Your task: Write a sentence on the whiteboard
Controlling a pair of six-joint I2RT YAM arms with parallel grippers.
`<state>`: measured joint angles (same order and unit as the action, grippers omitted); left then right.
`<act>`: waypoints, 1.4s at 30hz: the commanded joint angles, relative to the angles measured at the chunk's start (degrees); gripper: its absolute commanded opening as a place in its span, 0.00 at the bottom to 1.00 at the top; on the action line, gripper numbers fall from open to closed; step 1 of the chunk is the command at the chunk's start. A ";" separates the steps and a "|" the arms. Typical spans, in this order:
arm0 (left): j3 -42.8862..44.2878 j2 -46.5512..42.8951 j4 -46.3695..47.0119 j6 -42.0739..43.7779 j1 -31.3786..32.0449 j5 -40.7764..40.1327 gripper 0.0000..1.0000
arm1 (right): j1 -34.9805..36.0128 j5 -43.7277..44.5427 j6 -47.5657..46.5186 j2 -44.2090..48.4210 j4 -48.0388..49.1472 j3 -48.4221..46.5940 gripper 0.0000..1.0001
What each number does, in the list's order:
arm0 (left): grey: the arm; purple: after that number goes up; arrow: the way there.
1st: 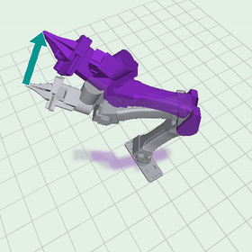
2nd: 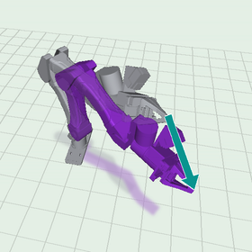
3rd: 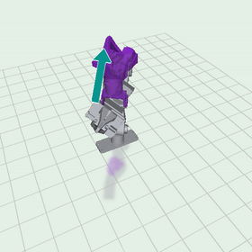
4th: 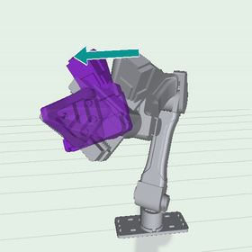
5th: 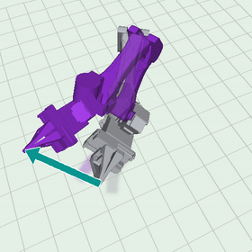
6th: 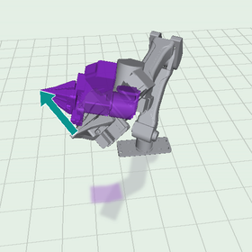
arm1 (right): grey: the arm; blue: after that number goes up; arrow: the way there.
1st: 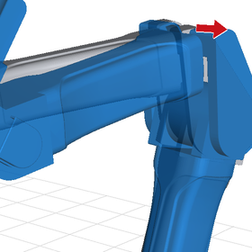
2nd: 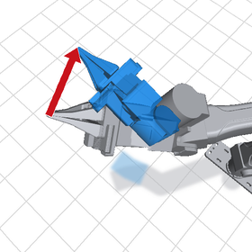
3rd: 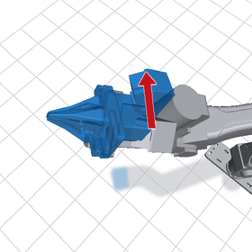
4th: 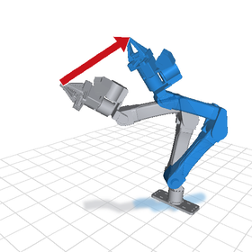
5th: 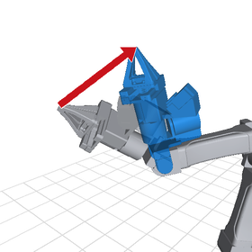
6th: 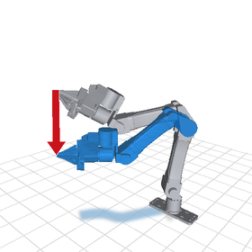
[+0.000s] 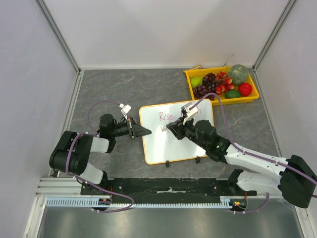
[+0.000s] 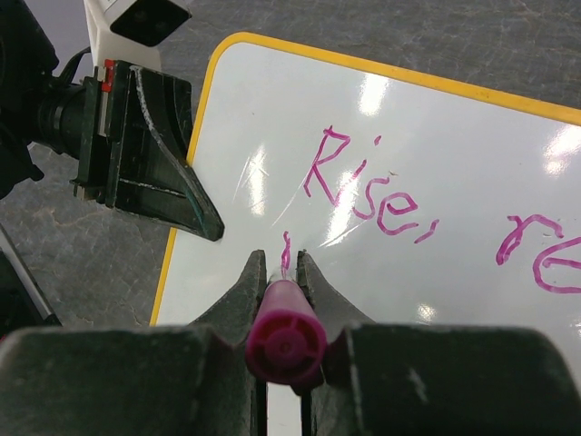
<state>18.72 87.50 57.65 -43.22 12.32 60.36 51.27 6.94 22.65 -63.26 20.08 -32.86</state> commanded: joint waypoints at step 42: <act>-0.09 1.97 -2.80 5.78 0.96 -0.86 0.02 | 0.33 5.36 0.55 0.25 1.63 1.40 0.00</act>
<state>18.83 88.05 58.39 -43.22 12.32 60.60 51.92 6.61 24.73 -61.95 20.95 -29.93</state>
